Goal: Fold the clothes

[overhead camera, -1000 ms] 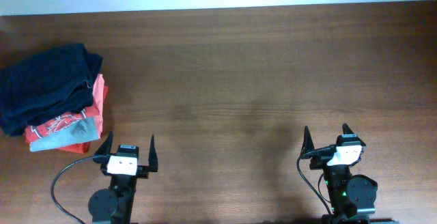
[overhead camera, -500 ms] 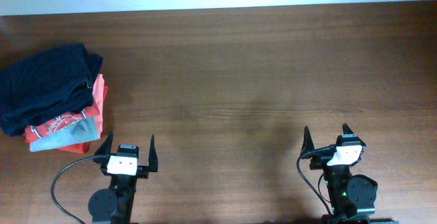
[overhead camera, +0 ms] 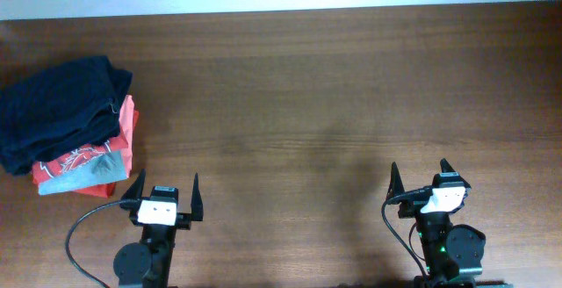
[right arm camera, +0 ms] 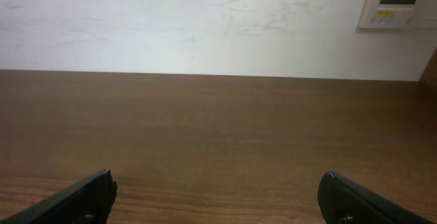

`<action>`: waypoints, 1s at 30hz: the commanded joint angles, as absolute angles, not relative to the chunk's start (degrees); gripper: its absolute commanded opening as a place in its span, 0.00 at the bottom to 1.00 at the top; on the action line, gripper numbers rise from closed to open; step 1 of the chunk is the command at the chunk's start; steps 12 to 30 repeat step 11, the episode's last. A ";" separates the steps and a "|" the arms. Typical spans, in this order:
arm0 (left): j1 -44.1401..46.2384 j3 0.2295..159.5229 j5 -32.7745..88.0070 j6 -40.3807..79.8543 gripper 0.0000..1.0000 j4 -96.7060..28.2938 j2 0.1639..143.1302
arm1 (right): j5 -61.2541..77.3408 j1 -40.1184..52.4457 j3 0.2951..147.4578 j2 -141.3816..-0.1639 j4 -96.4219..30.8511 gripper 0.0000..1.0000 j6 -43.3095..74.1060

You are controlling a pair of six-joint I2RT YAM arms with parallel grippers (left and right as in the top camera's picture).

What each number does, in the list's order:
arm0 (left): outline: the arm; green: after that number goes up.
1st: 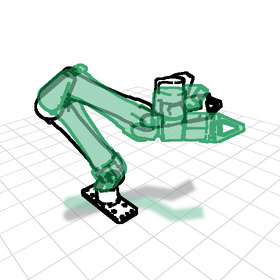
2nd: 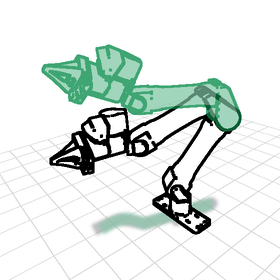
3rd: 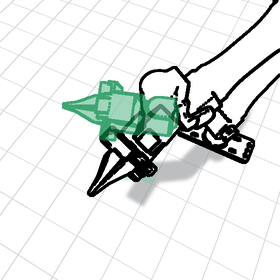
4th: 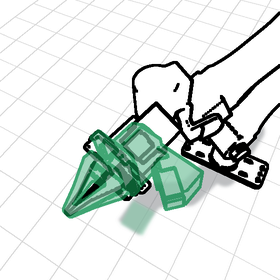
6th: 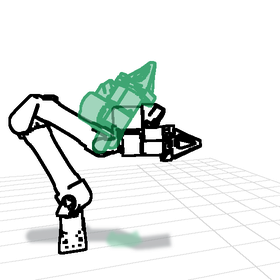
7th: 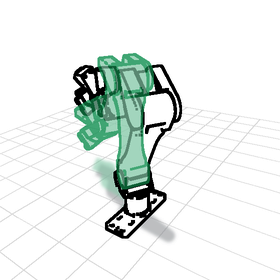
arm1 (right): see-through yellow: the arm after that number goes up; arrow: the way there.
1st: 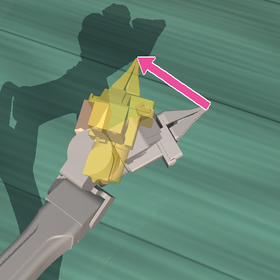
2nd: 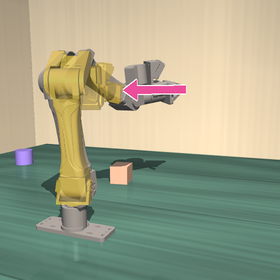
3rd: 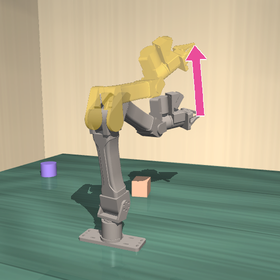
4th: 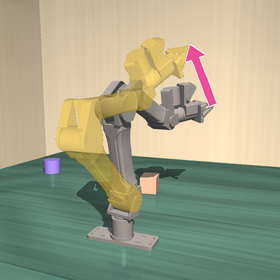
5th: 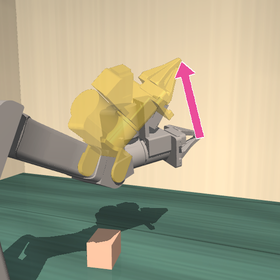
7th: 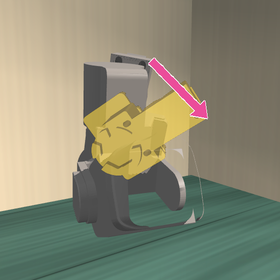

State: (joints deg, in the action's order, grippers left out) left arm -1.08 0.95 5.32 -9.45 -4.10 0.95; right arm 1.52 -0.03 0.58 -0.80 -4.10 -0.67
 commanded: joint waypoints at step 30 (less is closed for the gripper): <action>-0.84 0.51 4.67 -9.98 0.99 -4.21 0.30 | 1.89 -0.45 0.32 -0.51 -4.32 0.98 -1.08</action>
